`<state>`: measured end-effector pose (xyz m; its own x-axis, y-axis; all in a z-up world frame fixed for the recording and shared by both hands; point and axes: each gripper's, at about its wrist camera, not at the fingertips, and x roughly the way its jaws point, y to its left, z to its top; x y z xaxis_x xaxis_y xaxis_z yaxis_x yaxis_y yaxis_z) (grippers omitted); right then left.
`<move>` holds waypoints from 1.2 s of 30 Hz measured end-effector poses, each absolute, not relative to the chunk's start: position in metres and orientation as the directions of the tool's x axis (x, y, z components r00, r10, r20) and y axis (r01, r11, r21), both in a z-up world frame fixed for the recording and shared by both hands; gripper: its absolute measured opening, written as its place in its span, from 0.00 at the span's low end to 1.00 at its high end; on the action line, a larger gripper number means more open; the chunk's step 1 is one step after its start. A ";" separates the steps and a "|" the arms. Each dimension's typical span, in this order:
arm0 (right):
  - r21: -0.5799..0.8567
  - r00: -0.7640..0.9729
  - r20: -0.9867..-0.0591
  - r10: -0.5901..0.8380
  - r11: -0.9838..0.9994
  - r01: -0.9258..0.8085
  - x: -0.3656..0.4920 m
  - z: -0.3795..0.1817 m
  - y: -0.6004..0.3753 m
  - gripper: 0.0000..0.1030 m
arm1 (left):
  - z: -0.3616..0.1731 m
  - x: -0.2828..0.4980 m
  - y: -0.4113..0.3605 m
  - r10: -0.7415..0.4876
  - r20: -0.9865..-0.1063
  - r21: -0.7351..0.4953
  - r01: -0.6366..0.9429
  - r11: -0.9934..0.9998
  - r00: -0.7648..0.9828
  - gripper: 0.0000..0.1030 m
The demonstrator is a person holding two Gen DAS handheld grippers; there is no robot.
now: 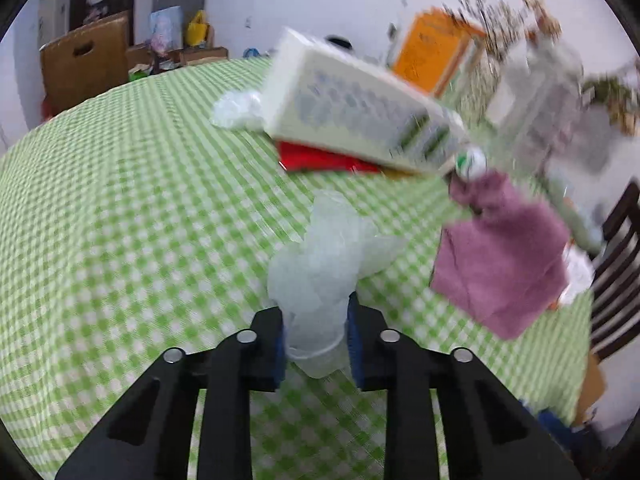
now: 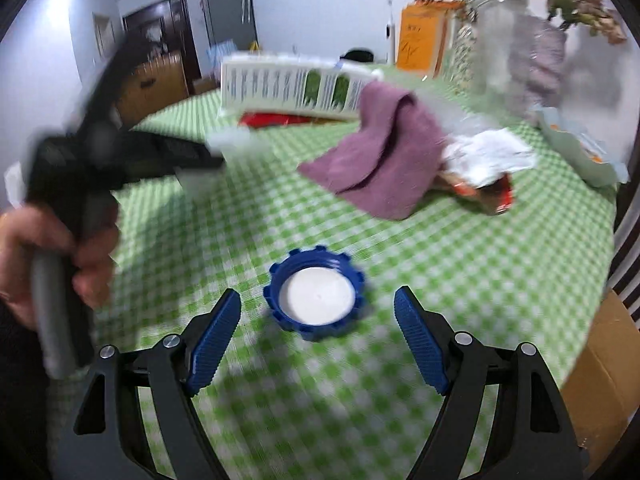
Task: Collect trash
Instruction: 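Grasp the white plastic glove with the left tool while the right tool grasps the blue lid, then carry glove and lid over the cardboard box and open both tools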
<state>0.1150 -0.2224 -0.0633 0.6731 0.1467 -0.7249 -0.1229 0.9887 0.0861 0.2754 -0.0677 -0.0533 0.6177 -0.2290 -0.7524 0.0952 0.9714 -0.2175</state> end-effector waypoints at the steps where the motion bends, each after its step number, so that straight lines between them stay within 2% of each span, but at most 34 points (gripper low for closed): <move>1: 0.083 0.659 -0.739 0.141 0.990 -0.118 0.120 -0.066 -0.220 0.74 | -0.048 0.275 -0.061 -0.236 -0.738 -0.233 0.089 0.968 0.632 0.18; 2: 0.087 0.657 -0.741 0.141 0.990 -0.113 0.123 -0.066 -0.219 0.73 | -0.044 0.275 -0.055 -0.240 -0.724 -0.245 0.083 0.966 0.647 0.17; 4: 0.100 0.669 -0.730 0.142 0.990 -0.101 0.126 -0.063 -0.221 0.54 | -0.036 0.273 -0.041 -0.240 -0.691 -0.277 0.057 0.959 0.682 0.17; 5: 0.107 0.664 -0.733 0.148 0.989 -0.102 0.128 -0.063 -0.222 0.51 | -0.033 0.272 -0.035 -0.242 -0.680 -0.294 0.045 0.955 0.692 0.17; 12: 0.101 0.705 -0.691 0.162 0.987 -0.127 0.115 -0.048 -0.221 0.51 | -0.024 0.264 -0.035 -0.258 -0.663 -0.309 0.057 0.949 0.703 0.16; 21: 0.123 0.759 -0.640 0.121 0.991 -0.055 0.099 -0.033 -0.254 0.51 | -0.023 0.259 -0.072 -0.278 -0.668 -0.267 0.126 0.955 0.691 0.16; 25: 0.146 0.794 -0.604 0.064 0.989 0.031 0.081 -0.025 -0.296 0.51 | -0.019 0.243 -0.105 -0.307 -0.666 -0.232 0.202 0.952 0.680 0.16; 31: 0.184 0.812 -0.579 -0.070 0.959 0.214 0.041 -0.024 -0.389 0.51 | -0.017 0.201 -0.180 -0.412 -0.671 -0.199 0.386 0.901 0.616 0.15; 36: 0.194 0.769 -0.612 -0.185 0.908 0.372 -0.002 -0.039 -0.467 0.51 | -0.016 0.177 -0.248 -0.525 -0.695 -0.263 0.506 0.822 0.492 0.15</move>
